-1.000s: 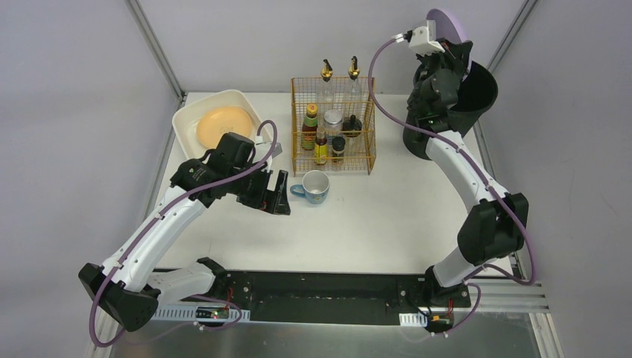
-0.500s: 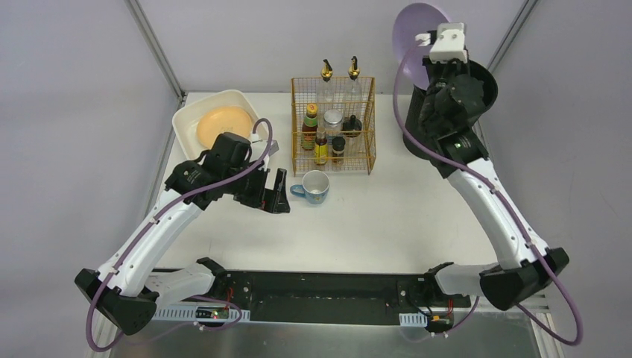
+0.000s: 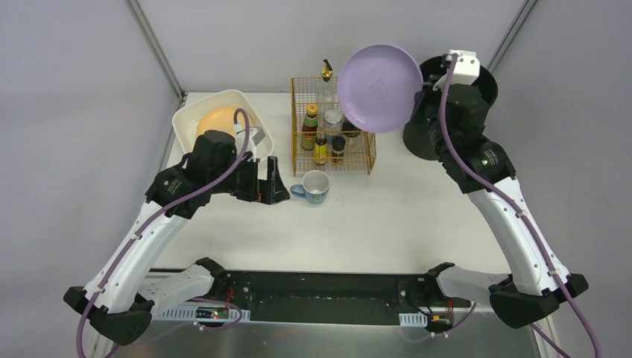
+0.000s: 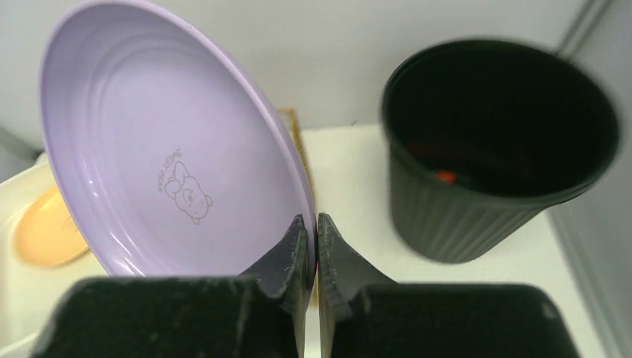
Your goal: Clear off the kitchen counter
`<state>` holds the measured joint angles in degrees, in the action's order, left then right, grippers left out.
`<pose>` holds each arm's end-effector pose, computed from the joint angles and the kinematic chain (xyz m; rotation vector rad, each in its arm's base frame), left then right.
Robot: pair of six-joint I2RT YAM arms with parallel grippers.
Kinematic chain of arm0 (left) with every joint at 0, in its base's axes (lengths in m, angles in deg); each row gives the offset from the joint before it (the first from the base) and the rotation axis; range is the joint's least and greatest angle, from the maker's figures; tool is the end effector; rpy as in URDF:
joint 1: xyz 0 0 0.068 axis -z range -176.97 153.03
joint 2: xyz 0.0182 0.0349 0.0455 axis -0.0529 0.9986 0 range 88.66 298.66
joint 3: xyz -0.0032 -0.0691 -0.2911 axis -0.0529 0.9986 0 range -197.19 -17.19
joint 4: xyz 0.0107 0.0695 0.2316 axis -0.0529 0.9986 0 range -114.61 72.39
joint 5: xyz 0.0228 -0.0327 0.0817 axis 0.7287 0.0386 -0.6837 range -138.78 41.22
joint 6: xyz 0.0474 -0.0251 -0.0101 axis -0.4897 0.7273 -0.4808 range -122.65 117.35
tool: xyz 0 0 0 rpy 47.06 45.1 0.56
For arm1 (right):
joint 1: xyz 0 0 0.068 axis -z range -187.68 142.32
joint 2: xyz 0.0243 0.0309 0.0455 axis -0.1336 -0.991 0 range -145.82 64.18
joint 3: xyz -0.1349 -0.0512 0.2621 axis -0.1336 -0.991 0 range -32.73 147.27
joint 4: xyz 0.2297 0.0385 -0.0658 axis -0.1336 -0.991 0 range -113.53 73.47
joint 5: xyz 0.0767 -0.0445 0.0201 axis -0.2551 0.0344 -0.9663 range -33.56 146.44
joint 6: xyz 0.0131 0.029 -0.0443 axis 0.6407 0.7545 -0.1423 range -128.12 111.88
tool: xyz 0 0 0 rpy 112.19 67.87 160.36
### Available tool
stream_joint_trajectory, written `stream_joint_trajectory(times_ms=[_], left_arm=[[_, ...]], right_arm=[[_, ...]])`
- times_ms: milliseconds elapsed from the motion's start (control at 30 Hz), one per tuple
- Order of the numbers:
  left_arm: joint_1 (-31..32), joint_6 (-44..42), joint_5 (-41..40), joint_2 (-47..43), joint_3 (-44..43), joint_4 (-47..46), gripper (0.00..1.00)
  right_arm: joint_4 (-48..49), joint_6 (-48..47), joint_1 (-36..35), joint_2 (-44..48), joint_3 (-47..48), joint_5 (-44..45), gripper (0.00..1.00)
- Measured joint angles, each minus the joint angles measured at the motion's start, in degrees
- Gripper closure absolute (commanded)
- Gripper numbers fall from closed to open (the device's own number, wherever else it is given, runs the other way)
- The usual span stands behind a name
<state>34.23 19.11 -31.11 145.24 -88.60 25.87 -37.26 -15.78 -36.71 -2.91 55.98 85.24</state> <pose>0.1221 -0.0870 0.4085 0.3697 2.2618 -0.8408 0.1824 0.0812 0.5217 -0.1014 1.5546 -0.0964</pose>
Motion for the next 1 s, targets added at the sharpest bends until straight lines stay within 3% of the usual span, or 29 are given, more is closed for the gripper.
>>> stream_joint_trajectory(times_ms=[367,667,1000], left_arm=[[0.0,9.4,-2.4,-8.0,0.3,-8.2,0.02],[0.0,13.8,-7.2,-9.7,1.9,-12.0,0.03],[0.0,15.4,-12.7,-10.2,3.3,-13.3,0.12]], right_arm=[[-9.5,16.8,-6.5,-0.5,-4.2,-10.6,1.0],[-10.2,22.2,-14.8,-2.4,-5.2,-14.3,1.0],[-10.1,25.4,-17.2,-4.5,-5.2,-18.2,1.0]])
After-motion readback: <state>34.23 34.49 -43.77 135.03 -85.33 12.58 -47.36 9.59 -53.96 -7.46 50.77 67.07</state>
